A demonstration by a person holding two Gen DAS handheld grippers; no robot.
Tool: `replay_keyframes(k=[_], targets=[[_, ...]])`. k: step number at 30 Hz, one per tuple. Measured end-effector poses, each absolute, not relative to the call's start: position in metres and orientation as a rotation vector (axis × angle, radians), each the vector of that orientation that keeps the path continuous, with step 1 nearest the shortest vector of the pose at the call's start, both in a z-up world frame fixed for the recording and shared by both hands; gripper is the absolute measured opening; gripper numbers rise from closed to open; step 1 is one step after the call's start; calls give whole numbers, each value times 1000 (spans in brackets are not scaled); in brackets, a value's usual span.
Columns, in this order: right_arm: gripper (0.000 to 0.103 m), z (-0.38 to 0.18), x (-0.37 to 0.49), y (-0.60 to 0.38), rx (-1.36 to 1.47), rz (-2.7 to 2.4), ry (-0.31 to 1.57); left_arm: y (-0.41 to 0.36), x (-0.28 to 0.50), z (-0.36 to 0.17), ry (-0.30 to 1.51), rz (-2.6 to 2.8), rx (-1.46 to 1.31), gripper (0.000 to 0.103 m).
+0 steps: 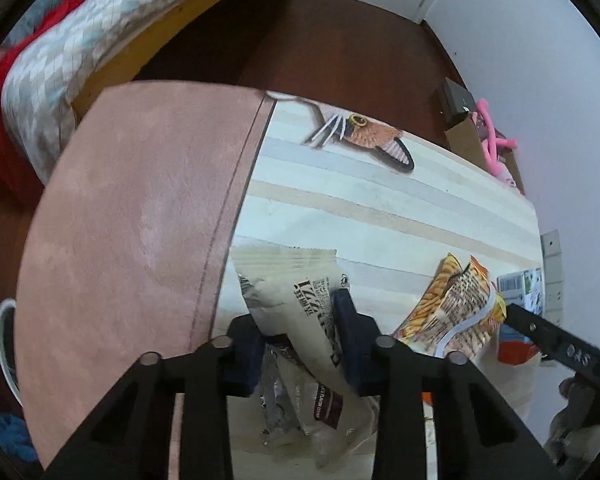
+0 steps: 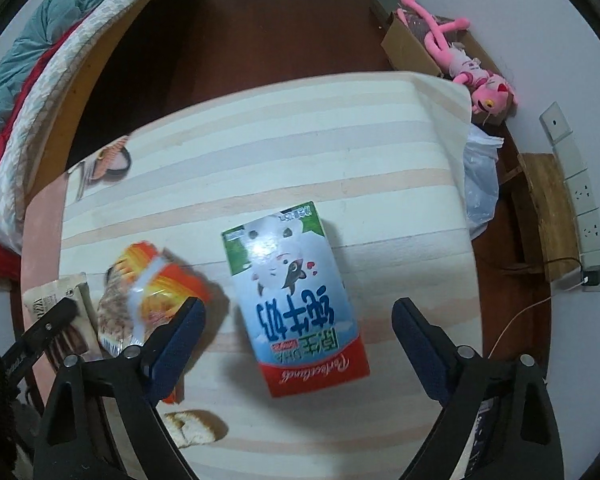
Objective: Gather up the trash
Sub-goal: 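Grasp the white snack bag with the left tool while the right tool grasps the milk carton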
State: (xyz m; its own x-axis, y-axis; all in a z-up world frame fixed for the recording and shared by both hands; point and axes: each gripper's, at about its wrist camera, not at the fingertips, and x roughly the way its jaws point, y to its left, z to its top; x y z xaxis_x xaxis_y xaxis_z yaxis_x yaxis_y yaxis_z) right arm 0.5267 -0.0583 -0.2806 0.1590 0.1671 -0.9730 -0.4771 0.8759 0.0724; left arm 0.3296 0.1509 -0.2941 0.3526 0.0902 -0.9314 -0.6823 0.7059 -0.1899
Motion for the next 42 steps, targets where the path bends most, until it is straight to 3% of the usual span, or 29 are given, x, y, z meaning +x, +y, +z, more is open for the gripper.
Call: replay_keyframes(k=[4, 6, 18, 32, 42], targets=[[74, -288, 527, -57, -295, 463, 1346, 150, 320, -282, 1077, 564, -549, 25], [58, -286, 523, -56, -317, 463, 1319, 150, 313, -272, 1055, 580, -508, 25], [57, -220, 456, -56, -278, 590, 1179, 147, 242, -191, 905, 649, -383, 25], [57, -121, 278, 18, -240, 918, 1046, 184, 67, -87, 711, 809, -356, 25], [57, -116, 119, 132, -320, 1174, 1049, 248, -68, -95, 708, 980, -430, 25]])
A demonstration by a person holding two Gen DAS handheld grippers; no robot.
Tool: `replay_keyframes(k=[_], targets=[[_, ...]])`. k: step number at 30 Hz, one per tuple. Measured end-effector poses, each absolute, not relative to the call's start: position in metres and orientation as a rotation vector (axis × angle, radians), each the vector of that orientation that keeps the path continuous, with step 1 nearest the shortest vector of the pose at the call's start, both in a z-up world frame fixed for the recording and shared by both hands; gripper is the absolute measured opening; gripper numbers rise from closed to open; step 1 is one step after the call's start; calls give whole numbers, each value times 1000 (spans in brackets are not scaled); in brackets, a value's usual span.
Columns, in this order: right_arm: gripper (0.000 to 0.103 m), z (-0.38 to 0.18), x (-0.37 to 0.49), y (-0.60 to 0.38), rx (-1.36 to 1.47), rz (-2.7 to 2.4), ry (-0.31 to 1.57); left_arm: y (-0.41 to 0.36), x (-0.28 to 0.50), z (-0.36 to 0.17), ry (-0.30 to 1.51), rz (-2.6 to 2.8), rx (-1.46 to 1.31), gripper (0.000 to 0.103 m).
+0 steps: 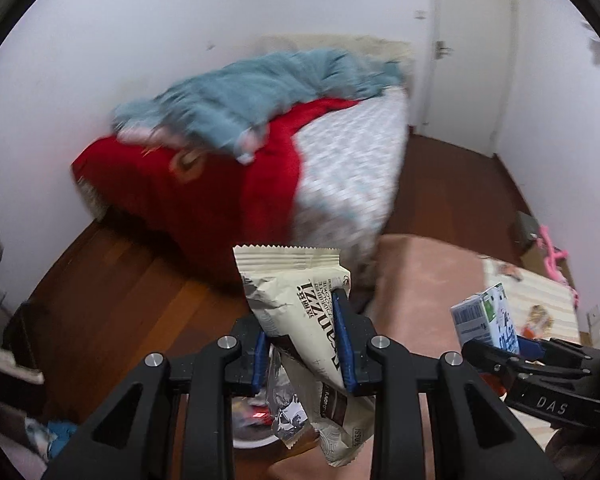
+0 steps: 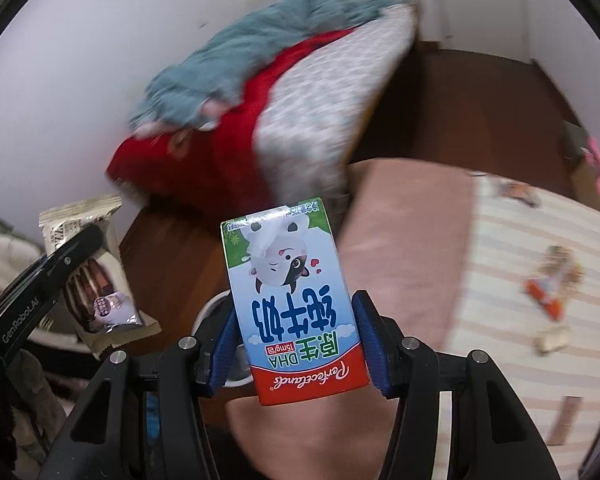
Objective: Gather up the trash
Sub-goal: 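Grasp the white snack bag with the left tool while the right tool grasps the milk carton, then carry the snack bag and milk carton over the bin and release both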
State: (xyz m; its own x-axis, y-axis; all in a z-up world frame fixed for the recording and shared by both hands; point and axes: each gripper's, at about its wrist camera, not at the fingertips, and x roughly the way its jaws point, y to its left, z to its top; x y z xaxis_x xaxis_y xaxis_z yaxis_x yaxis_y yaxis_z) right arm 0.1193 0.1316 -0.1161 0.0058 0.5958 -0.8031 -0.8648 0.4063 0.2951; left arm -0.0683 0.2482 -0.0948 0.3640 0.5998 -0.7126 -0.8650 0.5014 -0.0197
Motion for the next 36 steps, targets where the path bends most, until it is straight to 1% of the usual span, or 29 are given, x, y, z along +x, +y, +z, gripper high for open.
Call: replay_keyframes(k=[3, 5, 12, 14, 15, 16, 17, 18, 19, 25, 26, 27, 28, 29, 31, 33, 36], targets=[[57, -138, 75, 169, -372, 1225, 1086, 279, -106, -125, 753, 1006, -539, 25], [57, -161, 50, 192, -411, 1245, 1128, 305, -130, -158, 801, 1012, -641, 25], [56, -265, -13, 270, -573, 1235, 1281, 368, -180, -270, 936, 951, -945, 25], [56, -293, -20, 287, -611, 1215, 1315, 383, -186, -298, 954, 935, -1020, 29], [56, -307, -24, 295, -633, 1206, 1333, 391, -188, -312, 976, 942, -1039, 33], [56, -318, -25, 301, -646, 1194, 1345, 396, -189, -321, 989, 947, -1052, 47], [56, -332, -28, 310, -664, 1182, 1361, 400, -191, -329, 991, 953, -1067, 71], [56, -342, -29, 317, -677, 1176, 1374, 401, -194, -335, 991, 962, -1076, 84], [56, -352, -30, 323, -690, 1163, 1385, 399, -197, -340, 994, 974, -1090, 100], [59, -403, -26, 351, -759, 1132, 1469, 399, -223, -364, 1001, 1045, -1131, 101], [70, -410, -26, 356, -766, 1130, 1477, 397, -227, -366, 994, 1062, -1125, 101], [87, -414, -23, 359, -764, 1133, 1479, 396, -229, -366, 997, 1072, -1117, 101], [92, -417, -22, 361, -756, 1137, 1474, 395, -232, -367, 1005, 1085, -1108, 101], [96, -417, -21, 361, -754, 1138, 1466, 393, -233, -368, 1012, 1101, -1100, 101], [96, -417, -20, 360, -757, 1133, 1440, 390, -238, -366, 1016, 1124, -1085, 101], [103, -416, -18, 360, -762, 1131, 1419, 385, -239, -364, 1025, 1147, -1060, 101], [103, -408, -20, 356, -788, 1120, 1374, 375, -238, -357, 1040, 1163, -1017, 101]])
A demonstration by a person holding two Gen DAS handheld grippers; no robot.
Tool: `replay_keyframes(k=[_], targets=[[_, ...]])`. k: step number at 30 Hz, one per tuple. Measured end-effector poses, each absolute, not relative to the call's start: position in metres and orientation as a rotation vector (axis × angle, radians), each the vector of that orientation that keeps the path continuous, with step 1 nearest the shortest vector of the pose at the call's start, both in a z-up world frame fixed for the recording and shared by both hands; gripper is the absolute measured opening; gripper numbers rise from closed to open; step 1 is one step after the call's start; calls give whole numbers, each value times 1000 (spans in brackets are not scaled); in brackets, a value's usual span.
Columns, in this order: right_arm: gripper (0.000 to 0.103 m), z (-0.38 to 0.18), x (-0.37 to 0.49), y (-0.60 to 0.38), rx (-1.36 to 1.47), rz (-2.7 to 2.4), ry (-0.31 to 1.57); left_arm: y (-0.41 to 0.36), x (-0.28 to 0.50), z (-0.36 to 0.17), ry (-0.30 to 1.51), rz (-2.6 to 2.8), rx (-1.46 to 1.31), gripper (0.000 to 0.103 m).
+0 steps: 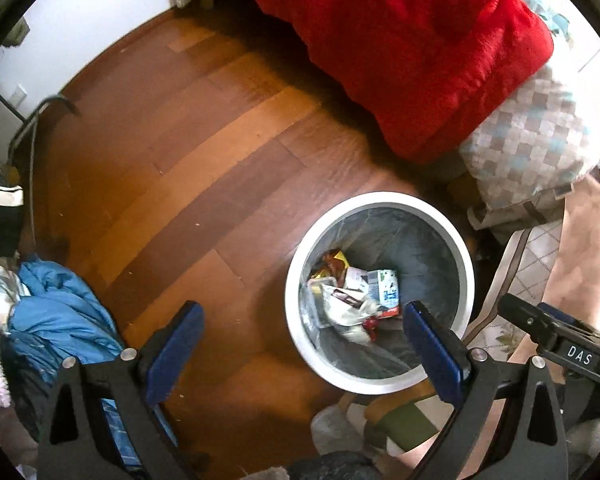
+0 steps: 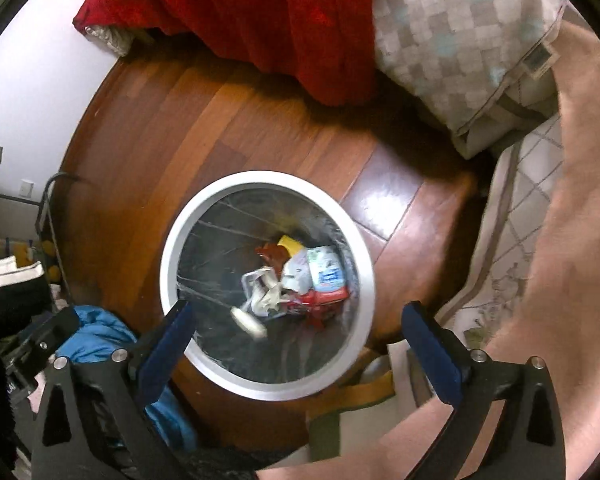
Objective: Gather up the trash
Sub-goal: 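Carry the snack bag and milk carton over the bin and release both, then swing both open tools back toward the table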
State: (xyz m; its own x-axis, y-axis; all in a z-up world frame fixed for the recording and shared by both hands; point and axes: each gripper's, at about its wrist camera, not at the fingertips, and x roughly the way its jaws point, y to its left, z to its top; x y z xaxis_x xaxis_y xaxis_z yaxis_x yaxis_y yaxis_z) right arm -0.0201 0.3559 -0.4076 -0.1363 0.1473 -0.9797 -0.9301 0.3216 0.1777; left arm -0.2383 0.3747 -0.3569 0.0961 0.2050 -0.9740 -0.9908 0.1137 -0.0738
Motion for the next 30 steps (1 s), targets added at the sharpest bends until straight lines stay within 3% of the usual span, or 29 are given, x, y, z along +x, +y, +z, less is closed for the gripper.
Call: replay_keyframes(k=[15, 30], targets=[[103, -378, -30, 315, -907, 1082, 1272, 344, -217, -325, 1044, 1146, -897, 103], [103, -272, -33, 268, -758, 1176, 1145, 294, -218, -234, 916, 1189, -734, 103]])
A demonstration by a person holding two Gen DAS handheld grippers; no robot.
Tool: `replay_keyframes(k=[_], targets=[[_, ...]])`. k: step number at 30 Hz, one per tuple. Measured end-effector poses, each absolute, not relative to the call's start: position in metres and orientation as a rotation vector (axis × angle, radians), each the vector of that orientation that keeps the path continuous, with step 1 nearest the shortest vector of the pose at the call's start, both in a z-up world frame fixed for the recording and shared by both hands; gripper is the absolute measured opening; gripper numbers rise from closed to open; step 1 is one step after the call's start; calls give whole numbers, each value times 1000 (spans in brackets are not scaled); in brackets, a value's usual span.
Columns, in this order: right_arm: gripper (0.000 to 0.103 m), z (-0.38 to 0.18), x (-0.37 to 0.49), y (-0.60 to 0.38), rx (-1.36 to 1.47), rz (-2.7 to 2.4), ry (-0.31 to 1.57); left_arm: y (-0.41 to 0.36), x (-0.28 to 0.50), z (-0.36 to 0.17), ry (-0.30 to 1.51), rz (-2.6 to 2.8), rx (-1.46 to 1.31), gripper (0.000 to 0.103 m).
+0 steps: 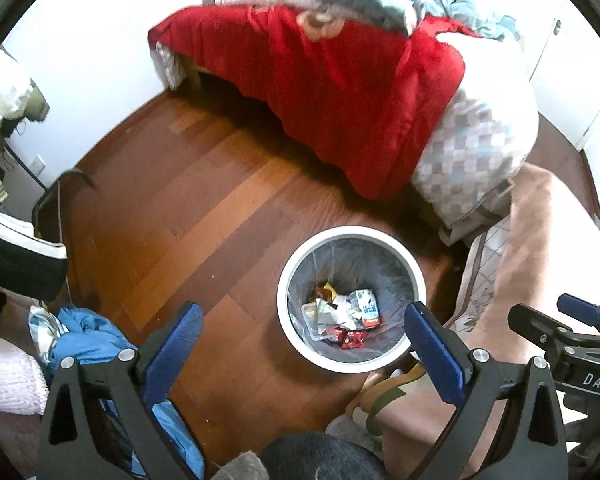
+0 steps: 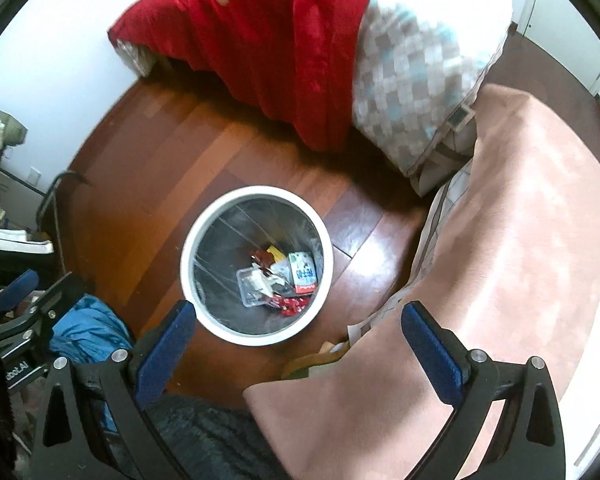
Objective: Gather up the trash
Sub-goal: 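Swing both open tools back toward the table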
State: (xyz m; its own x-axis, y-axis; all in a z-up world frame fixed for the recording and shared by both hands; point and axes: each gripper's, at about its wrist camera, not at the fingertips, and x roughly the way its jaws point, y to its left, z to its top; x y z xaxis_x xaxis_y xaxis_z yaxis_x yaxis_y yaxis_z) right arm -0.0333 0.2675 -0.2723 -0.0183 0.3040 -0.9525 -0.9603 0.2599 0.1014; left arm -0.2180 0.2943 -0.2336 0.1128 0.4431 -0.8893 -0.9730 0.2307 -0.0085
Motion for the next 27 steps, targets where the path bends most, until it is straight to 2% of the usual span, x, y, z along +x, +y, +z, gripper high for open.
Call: replay_keyframes(k=[8, 13, 19, 26, 27], targets=[[103, -207, -36, 229, -612, 1270, 1106, 254, -203, -177, 862, 1234, -594, 103], [103, -172, -8, 188, -472, 1293, 1139, 227, -163, -166, 843, 1185, -569, 103], [103, -159, 73, 124, -427, 1145, 1149, 190, -53, -200, 931, 1001, -561, 103], [102, -203, 236, 21, -361, 763, 1231, 144, 90, -265, 1085, 811, -525, 103], [98, -211, 262, 4, -339, 704, 1240, 138, 111, -274, 1111, 791, -512, 103]])
